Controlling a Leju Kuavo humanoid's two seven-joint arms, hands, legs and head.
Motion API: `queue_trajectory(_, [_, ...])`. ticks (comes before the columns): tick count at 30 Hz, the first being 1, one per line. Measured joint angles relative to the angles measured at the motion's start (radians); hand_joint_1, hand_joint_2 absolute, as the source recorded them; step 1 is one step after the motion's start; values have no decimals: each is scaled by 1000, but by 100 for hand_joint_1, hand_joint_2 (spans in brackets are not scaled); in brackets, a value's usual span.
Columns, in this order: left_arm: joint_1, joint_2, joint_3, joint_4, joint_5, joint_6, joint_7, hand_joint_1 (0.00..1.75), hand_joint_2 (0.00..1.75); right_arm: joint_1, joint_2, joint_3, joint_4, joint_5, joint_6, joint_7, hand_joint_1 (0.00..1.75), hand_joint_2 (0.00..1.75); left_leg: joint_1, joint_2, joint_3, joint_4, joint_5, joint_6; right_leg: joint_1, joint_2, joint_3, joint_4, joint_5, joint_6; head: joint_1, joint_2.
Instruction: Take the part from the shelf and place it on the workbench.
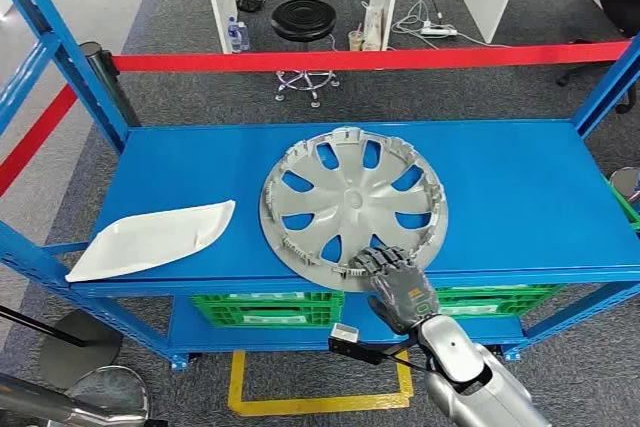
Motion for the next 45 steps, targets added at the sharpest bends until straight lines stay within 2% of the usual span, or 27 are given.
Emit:
queue_trajectory(7, [0,0,-1,0,3,0,0,0,0,-8,0,-1,0,0,-3,-4,175,175,0,0,1,0,0,0,0,0,0,0,0,0,0,0])
queue_trajectory(11, [2,0,1,0,35,10,-4,0,0,-8,3,4,-5,-1,-39,-37,175,175,0,0,1,0,0,0,0,0,4,0,0,0,0,0])
queue_trajectory(19, [6,-5,2,1,71,38,-19,0,0,102,7,19,-163,23,-215,-46,175,175,0,-1,0,0,0,0,0,-2,3,0,-1,0,0,0])
queue_trajectory(22, [9,-9,3,2,91,60,-31,0,0,170,19,14,-269,44,-315,-57,175,175,0,-2,-1,0,-1,0,0,-1,3,0,-2,1,0,0])
queue_trajectory(27, [7,-14,8,3,117,66,-40,0,0,227,47,2,-366,56,-396,-89,175,175,0,-2,-1,0,-1,0,0,-3,-4,0,-3,1,0,0])
queue_trajectory(31, [8,-16,9,3,130,73,-48,0,175,277,105,-43,-445,41,-414,-196,175,175,0,-2,-2,0,-1,0,0,-2,-1,0,-3,1,0,0])
queue_trajectory(36, [6,-16,2,3,128,77,-49,0,175,340,239,-147,-546,-36,-420,-465,175,175,0,-2,-2,0,-1,0,0,-3,0,0,-3,1,0,0])
queue_trajectory(39, [2,-17,-7,3,125,77,-55,0,175,370,315,-212,-593,-94,-426,-597,175,175,0,-2,-2,0,-1,0,0,-3,-1,0,-3,1,0,0])
queue_trajectory(41, [-1,-17,-16,3,124,77,-61,0,175,388,362,-254,-617,-121,-427,-658,175,175,0,-2,-2,0,-1,0,0,-2,-2,0,-3,1,0,0])
queue_trajectory(45, [-4,-17,-25,3,119,76,-64,0,175,410,418,-303,-644,-142,-428,-695,175,175,0,-2,-2,0,-1,0,0,-2,-9,0,-3,1,0,0])
